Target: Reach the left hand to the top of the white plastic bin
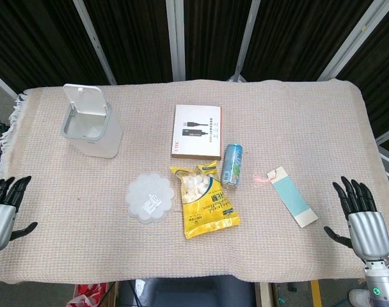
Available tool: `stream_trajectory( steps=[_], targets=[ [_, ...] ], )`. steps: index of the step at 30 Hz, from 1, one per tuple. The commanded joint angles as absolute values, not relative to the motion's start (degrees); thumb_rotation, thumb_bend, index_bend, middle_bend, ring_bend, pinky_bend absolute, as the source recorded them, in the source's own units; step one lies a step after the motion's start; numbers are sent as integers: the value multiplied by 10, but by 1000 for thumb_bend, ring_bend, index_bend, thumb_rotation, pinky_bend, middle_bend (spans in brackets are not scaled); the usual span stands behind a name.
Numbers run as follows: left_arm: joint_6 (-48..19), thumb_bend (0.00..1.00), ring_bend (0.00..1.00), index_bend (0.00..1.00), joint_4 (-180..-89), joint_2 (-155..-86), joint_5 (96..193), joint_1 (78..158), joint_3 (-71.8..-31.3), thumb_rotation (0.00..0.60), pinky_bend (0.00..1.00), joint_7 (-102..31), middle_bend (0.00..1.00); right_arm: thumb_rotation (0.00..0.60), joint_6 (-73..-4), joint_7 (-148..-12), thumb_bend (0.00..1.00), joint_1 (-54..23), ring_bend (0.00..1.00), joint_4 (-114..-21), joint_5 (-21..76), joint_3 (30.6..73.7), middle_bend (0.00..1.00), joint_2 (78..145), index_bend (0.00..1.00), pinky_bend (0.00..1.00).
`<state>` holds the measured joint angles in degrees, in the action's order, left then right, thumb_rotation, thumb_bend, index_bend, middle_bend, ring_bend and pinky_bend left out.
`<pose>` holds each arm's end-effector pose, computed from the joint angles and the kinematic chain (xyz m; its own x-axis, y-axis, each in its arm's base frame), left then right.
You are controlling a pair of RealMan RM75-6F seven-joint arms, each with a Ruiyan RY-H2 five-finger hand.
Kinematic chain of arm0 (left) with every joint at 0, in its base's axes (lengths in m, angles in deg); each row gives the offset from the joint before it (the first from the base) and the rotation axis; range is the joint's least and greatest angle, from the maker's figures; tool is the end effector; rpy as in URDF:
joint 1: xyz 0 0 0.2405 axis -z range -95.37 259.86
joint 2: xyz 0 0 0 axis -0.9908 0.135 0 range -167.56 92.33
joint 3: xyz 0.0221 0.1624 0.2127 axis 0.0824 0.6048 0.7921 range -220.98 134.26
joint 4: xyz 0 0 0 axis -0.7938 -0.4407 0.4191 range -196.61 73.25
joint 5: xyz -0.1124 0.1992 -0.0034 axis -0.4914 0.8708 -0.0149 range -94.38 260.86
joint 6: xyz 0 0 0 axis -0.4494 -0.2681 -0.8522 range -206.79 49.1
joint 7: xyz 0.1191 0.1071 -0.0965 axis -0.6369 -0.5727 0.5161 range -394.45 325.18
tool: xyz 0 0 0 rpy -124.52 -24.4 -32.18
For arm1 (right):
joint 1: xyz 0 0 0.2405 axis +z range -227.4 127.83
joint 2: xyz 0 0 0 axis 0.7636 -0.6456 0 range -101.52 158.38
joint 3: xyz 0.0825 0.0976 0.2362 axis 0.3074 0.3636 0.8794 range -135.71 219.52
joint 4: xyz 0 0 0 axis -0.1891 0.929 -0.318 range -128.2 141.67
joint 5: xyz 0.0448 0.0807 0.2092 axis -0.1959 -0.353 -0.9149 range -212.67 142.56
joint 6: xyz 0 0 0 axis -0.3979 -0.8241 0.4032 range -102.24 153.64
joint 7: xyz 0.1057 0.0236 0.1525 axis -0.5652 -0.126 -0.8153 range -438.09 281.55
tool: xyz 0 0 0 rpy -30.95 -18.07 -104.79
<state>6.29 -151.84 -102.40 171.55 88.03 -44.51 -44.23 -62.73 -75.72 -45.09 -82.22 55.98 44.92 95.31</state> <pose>-0.3288 0.2255 0.1391 0.5696 0.0112 0.8219 0.8206 -0.0649 -0.5678 -0.3183 -0.2258 0.1405 0.4462 0.0628 0.8927 -0.8884 -0.0890 0.4503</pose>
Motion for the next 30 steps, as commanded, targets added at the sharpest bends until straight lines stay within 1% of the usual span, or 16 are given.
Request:
stream_trajectory(
  steps=[1, 12, 16, 21, 25, 30],
  targets=[
    [60, 17, 0, 0, -1522, -1021, 1712, 881, -444, 600, 0, -440, 0, 600, -613, -739, 148, -451, 0, -838, 544, 449, 0, 944, 0, 0],
    [46, 17, 0, 0, -1536, -1012, 1702, 882, -441, 600, 0, -435, 0, 600, -608, -742, 148, -452, 0, -841, 538, 448, 0, 943, 0, 0],
    [34, 17, 0, 0, -1545, -1005, 1687, 886, -445, 600, 0, -440, 0, 600, -607, -747, 149, -453, 0, -847, 537, 446, 0, 940, 0, 0],
    [14, 18, 0, 0, -1585, -980, 1659, 902, -467, 600, 0, -435, 0, 600, -605, -752, 148, -453, 0, -848, 535, 447, 0, 940, 0, 0],
    [-6, 26, 0, 0, -1614, -953, 1635, 936, -504, 600, 0, -469, 0, 600, -599, -759, 148, -451, 0, -849, 523, 453, 0, 941, 0, 0],
    [-58, 45, 0, 0, -1647, -927, 1573, 992, -553, 600, 18, -519, 0, 600, -592, -768, 148, -450, 0, -854, 507, 458, 0, 939, 0, 0]
  ],
)
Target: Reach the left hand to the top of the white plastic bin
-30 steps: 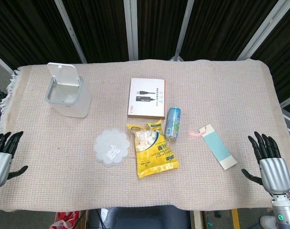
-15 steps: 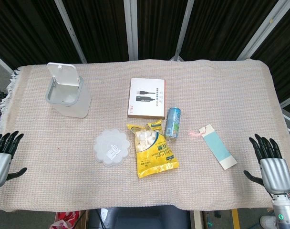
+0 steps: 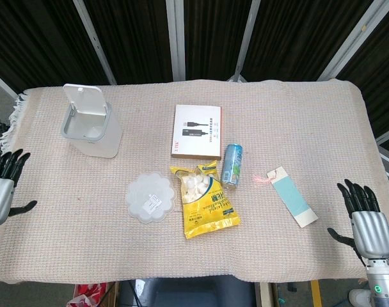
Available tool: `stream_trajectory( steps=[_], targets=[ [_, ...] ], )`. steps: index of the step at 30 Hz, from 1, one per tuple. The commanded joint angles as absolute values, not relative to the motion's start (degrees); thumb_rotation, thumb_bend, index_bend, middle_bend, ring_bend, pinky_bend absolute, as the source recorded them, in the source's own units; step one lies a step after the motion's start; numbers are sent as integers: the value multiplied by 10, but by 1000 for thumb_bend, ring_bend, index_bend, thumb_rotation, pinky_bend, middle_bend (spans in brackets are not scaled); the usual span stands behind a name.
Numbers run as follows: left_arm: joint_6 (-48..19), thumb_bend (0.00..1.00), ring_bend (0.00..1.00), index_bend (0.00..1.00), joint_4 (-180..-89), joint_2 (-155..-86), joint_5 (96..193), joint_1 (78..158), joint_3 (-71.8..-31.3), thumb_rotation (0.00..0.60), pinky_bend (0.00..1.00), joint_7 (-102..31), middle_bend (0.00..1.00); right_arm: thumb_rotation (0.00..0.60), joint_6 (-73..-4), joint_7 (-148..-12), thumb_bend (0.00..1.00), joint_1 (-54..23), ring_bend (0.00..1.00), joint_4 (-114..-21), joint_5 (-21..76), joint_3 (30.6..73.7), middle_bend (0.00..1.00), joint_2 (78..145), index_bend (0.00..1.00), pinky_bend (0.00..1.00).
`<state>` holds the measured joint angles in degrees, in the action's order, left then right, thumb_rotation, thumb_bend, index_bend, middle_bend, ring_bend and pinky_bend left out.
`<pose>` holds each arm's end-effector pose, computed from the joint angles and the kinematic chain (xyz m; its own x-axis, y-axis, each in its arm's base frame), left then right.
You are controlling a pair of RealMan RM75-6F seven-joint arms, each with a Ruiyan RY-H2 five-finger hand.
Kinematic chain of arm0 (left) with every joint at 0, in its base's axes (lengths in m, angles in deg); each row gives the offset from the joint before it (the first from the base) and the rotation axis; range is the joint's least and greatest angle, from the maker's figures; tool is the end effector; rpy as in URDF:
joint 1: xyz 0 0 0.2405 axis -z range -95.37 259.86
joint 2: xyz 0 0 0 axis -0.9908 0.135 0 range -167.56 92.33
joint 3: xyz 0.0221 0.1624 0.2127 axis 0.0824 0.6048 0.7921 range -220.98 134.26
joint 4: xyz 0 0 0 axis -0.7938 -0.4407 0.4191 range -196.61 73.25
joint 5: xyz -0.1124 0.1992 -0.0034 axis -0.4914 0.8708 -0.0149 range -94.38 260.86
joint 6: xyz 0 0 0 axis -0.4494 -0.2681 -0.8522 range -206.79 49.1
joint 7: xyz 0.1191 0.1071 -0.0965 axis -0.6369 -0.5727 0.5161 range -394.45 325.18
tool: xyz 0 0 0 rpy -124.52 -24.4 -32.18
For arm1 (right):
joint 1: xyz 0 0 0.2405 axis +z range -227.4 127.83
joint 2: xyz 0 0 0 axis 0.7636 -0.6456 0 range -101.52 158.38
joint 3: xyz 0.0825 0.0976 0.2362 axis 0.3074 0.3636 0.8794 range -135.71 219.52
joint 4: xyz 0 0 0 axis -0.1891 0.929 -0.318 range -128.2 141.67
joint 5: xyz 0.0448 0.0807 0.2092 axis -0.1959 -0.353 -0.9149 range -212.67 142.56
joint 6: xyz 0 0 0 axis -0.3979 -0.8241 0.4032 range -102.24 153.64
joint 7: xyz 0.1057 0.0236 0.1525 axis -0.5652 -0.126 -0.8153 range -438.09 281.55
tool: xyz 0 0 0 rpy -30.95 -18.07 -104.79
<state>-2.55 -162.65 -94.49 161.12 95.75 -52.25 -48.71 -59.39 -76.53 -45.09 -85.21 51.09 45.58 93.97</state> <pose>-0.2859 0.2930 0.1745 0.5617 -0.0077 0.8273 0.8264 -0.0410 -0.5615 -0.3270 -0.2288 0.1417 0.4061 0.0100 0.9138 -0.9137 -0.0106 0.4062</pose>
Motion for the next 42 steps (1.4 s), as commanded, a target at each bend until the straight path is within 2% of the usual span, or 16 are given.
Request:
stream_trajectory(
  steps=[1, 6, 7, 9, 11, 14, 17, 20, 23, 27, 33, 42],
  targets=[
    [-71, 52, 0, 0, -1651, -924, 1556, 1006, -565, 600, 19, -530, 0, 600, -592, -768, 148, -450, 0, -855, 504, 460, 0, 939, 0, 0],
    [-146, 102, 0, 0, -1651, -918, 1443, 1083, -617, 600, 47, -585, 0, 600, -586, -768, 149, -450, 0, -859, 498, 461, 0, 939, 0, 0],
    [-158, 124, 4, 0, -1647, -919, 1420, 1098, -625, 600, 88, -596, 2, 600, -586, -769, 149, -449, 0, -859, 497, 461, 0, 940, 0, 0],
    [-174, 184, 77, 0, -1632, -926, 1381, 1130, -640, 600, 230, -623, 82, 600, -584, -770, 149, -449, 0, -859, 495, 462, 0, 940, 0, 0],
    [-184, 256, 291, 0, -1615, -935, 1351, 1159, -649, 600, 433, -650, 334, 600, -582, -772, 149, -448, 0, -858, 492, 464, 0, 941, 0, 0],
    [-198, 322, 554, 0, -1592, -948, 1308, 1200, -659, 600, 638, -684, 633, 600, -578, -776, 148, -447, 0, -858, 488, 465, 0, 941, 0, 0],
    [-221, 385, 729, 0, -1569, -962, 1245, 1242, -670, 600, 770, -710, 834, 600, -578, -781, 148, -447, 0, -859, 486, 465, 0, 939, 0, 0],
    [-234, 451, 835, 0, -1554, -971, 1192, 1273, -672, 600, 855, -732, 947, 600, -577, -784, 148, -448, 0, -860, 486, 465, 0, 939, 0, 0],
    [-248, 514, 900, 0, -1534, -981, 1137, 1307, -669, 600, 913, -758, 997, 600, -577, -789, 149, -447, 0, -859, 487, 466, 0, 939, 0, 0],
    [-260, 581, 944, 0, -1504, -996, 1067, 1351, -664, 600, 958, -790, 1000, 600, -573, -794, 148, -447, 0, -860, 483, 466, 0, 938, 0, 0],
    [-269, 616, 959, 21, -1460, -1018, 982, 1407, -651, 600, 972, -831, 1000, 600, -573, -806, 149, -447, 0, -861, 483, 467, 0, 937, 0, 0],
    [-282, 623, 962, 122, -1413, -1052, 897, 1460, -632, 600, 973, -861, 1000, 600, -572, -813, 149, -447, 0, -860, 484, 466, 0, 936, 0, 0]
  ],
)
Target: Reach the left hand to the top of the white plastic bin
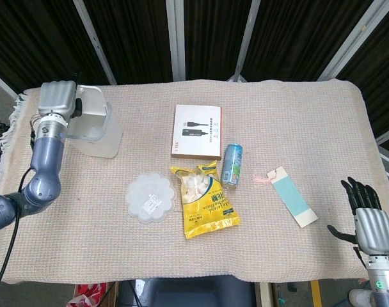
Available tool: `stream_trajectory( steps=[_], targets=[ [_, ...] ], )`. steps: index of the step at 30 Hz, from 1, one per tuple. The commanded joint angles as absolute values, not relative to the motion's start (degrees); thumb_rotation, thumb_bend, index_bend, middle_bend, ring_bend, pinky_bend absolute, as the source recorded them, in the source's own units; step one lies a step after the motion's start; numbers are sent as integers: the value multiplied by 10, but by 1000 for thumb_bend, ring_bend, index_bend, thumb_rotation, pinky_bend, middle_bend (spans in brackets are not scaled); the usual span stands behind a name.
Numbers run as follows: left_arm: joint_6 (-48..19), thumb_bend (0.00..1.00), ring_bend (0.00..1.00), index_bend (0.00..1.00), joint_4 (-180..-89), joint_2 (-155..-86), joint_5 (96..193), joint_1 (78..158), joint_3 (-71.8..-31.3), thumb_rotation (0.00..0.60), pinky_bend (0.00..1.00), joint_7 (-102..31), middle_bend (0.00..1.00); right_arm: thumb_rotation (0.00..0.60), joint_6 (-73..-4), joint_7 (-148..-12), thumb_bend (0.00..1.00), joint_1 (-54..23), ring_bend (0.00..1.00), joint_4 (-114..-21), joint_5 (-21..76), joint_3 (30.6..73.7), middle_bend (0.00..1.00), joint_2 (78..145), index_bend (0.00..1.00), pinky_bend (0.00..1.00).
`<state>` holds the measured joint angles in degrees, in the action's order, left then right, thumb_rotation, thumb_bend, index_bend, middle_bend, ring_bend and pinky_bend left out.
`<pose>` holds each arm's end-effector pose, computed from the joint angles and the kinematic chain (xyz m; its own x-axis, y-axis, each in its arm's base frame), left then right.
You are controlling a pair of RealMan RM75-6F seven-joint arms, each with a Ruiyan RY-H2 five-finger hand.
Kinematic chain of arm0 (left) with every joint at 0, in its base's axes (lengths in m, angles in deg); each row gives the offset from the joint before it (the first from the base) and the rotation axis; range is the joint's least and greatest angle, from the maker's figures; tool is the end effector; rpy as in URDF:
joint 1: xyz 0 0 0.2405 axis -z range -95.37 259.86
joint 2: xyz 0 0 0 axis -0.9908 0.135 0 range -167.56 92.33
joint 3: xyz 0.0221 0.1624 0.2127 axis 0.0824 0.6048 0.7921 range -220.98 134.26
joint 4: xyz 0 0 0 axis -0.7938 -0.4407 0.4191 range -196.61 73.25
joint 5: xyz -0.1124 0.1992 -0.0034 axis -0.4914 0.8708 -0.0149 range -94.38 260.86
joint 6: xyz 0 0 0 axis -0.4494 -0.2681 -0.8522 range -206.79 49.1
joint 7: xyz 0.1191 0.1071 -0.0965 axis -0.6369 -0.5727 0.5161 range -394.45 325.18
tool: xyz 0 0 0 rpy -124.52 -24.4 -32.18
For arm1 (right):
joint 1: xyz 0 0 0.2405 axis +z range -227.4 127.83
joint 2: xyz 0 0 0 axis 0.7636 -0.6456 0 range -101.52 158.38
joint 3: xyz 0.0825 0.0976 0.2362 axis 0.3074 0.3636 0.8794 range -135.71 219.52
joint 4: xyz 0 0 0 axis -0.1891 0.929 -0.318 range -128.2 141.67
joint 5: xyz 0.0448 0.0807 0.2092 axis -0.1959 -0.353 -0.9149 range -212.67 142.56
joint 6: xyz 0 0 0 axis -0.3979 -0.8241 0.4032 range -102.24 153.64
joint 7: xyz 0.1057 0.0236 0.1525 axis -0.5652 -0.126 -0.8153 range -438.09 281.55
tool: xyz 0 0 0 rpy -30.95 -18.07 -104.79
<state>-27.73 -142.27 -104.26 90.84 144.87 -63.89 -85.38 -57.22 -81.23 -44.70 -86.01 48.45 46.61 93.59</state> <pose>-0.1353 0.5431 0.1587 0.5720 0.1584 0.8048 0.7947 0.1357 -0.5916 -0.3317 -0.2348 0.1424 0.3168 -0.0070 0.9485 -0.9481 0.0268 0.3169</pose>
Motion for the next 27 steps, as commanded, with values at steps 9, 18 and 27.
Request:
stream_trajectory(
  steps=[9, 18, 27],
  targets=[
    [-285, 633, 965, 247, -1404, -1060, 873, 1475, -615, 600, 975, -861, 1000, 600, -573, -816, 148, -449, 0, -864, 480, 467, 0, 934, 0, 0],
    [-289, 647, 970, 305, -1456, -1014, 841, 1477, -601, 600, 978, -869, 1000, 600, -574, -817, 148, -450, 0, -867, 482, 466, 0, 934, 0, 0],
    [-301, 647, 970, 281, -1561, -930, 817, 1476, -580, 600, 978, -879, 1000, 600, -574, -825, 148, -450, 0, -866, 485, 465, 0, 933, 0, 0]
  ],
)
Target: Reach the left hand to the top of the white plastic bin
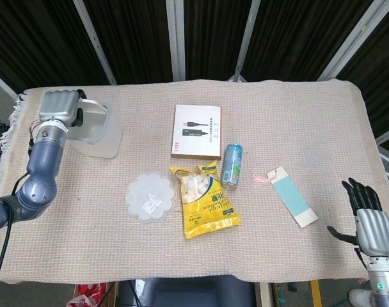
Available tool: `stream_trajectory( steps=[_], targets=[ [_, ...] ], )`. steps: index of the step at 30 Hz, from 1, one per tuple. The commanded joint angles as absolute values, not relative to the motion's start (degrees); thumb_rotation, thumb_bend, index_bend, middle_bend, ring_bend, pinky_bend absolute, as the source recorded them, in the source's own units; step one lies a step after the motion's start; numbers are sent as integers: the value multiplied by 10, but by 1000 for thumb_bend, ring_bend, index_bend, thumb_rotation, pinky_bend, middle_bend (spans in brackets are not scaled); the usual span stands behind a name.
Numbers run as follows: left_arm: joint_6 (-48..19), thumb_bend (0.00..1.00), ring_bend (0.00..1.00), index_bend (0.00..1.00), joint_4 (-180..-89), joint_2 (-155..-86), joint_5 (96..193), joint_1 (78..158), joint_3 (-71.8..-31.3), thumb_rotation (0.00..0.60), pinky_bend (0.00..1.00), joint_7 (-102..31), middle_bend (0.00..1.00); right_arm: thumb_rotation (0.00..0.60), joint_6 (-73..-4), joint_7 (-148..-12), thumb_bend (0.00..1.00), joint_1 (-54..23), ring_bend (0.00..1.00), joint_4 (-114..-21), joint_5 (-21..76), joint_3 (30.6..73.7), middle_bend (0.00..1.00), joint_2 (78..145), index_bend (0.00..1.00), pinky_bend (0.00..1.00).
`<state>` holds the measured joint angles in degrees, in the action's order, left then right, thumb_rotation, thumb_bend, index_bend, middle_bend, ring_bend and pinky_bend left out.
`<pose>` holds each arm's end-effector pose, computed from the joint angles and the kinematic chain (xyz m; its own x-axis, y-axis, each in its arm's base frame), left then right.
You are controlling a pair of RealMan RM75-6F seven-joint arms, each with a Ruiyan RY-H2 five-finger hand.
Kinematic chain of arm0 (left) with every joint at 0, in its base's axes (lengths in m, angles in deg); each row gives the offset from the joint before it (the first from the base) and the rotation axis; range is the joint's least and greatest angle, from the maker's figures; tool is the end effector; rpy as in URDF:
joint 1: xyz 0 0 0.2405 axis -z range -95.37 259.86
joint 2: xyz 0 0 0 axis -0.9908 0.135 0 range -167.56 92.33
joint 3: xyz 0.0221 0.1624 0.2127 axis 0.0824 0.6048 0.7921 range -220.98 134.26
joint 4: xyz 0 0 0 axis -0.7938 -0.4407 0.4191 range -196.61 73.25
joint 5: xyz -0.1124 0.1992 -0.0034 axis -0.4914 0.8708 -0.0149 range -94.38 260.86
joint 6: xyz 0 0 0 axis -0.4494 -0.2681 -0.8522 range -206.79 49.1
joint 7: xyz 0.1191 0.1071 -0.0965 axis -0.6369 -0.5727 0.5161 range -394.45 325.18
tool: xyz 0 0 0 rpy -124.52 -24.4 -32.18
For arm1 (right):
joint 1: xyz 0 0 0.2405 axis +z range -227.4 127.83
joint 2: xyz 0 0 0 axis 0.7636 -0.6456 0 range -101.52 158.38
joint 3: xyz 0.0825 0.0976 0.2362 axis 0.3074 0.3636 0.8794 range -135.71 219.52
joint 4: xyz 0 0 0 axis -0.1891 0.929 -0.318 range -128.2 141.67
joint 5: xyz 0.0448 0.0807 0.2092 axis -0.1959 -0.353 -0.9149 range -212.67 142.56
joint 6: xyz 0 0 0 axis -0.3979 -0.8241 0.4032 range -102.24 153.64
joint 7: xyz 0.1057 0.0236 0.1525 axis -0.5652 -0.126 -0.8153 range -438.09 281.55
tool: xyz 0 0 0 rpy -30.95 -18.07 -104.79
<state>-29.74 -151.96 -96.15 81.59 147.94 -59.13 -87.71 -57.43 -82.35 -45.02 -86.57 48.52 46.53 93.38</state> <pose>-0.1326 0.5166 0.1638 0.5716 0.2777 0.7721 0.7791 0.1116 -0.6169 -0.3308 -0.2325 0.1429 0.2928 -0.0065 0.9561 -0.9557 0.0301 0.2929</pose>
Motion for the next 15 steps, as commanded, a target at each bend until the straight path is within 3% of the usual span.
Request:
stream_trajectory(
  steps=[1, 15],
  targets=[
    [-302, 647, 970, 278, -1576, -920, 822, 1473, -576, 600, 978, -877, 1000, 600, -574, -825, 148, -450, 0, -866, 485, 466, 0, 933, 0, 0],
    [-302, 647, 970, 220, -1645, -883, 885, 1441, -530, 600, 978, -827, 1000, 600, -572, -837, 148, -452, 0, -875, 485, 464, 0, 930, 0, 0]
  ],
)
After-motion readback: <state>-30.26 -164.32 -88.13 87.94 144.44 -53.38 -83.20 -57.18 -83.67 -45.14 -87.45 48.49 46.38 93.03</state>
